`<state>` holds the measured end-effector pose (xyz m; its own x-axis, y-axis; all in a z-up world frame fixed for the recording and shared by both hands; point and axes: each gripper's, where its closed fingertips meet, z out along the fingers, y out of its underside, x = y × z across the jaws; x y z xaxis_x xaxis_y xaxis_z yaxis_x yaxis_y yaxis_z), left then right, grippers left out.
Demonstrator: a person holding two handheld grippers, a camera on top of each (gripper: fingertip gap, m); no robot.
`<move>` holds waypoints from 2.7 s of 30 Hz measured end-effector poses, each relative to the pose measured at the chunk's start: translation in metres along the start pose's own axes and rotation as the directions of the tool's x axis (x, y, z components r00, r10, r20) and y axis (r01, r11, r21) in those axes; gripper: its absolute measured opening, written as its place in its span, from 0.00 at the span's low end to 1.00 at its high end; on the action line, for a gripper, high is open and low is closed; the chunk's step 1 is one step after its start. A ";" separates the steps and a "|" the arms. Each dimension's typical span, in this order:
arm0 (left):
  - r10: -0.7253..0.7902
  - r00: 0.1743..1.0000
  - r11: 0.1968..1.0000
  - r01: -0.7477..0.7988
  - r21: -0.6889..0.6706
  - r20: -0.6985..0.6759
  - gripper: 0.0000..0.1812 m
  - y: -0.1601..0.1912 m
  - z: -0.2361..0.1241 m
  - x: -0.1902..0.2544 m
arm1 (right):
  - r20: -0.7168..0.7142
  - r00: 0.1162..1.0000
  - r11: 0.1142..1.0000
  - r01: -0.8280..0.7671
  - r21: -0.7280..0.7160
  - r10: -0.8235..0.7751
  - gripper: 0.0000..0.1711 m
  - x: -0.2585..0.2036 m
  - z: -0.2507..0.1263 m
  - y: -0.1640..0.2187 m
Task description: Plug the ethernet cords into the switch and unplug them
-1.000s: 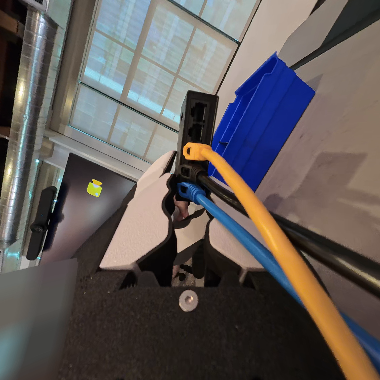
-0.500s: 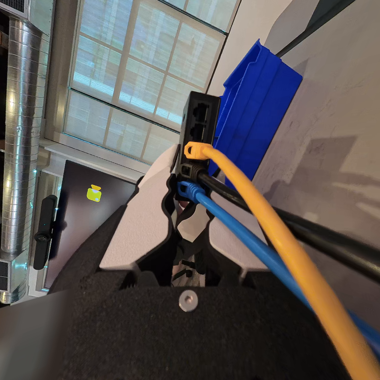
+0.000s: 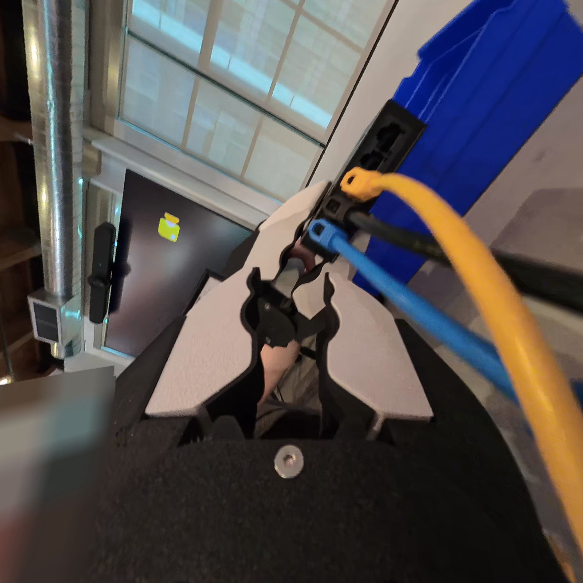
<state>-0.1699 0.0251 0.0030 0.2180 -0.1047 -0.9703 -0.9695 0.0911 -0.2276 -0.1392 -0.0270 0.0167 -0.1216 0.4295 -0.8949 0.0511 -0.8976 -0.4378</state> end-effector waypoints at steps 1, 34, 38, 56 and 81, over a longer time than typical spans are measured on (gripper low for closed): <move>-0.019 1.000 1.000 0.019 -0.010 0.005 0.15 0.006 -0.001 -0.004 | 0.013 1.000 1.000 0.011 -0.028 -0.010 0.21 -0.004 0.001 0.003; -0.344 0.932 0.872 0.362 0.330 -0.115 0.15 0.004 -0.053 -0.049 | -0.130 0.118 0.169 0.843 -0.510 -0.984 0.19 -0.066 -0.126 -0.019; -0.383 0.900 0.814 0.435 0.384 -0.208 0.15 -0.017 -0.057 -0.047 | -0.208 0.064 0.160 0.858 -0.488 -0.976 0.20 -0.057 -0.119 -0.038; -0.418 0.780 0.591 0.623 0.512 -0.466 0.15 -0.077 -0.082 -0.054 | -0.065 0.154 0.165 0.958 -0.236 -0.986 0.34 -0.070 -0.081 -0.021; -0.261 0.656 0.460 0.730 0.506 -0.708 0.16 -0.120 -0.109 -0.034 | 0.112 -0.147 -0.170 0.959 -0.227 -0.983 0.19 -0.066 -0.047 0.025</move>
<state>-0.0735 -0.0899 0.0717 0.3164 -0.7941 -0.5190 -0.2296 0.4667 -0.8541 -0.0829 -0.0728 0.0604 -0.1429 0.8078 0.5719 0.0995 0.5866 -0.8037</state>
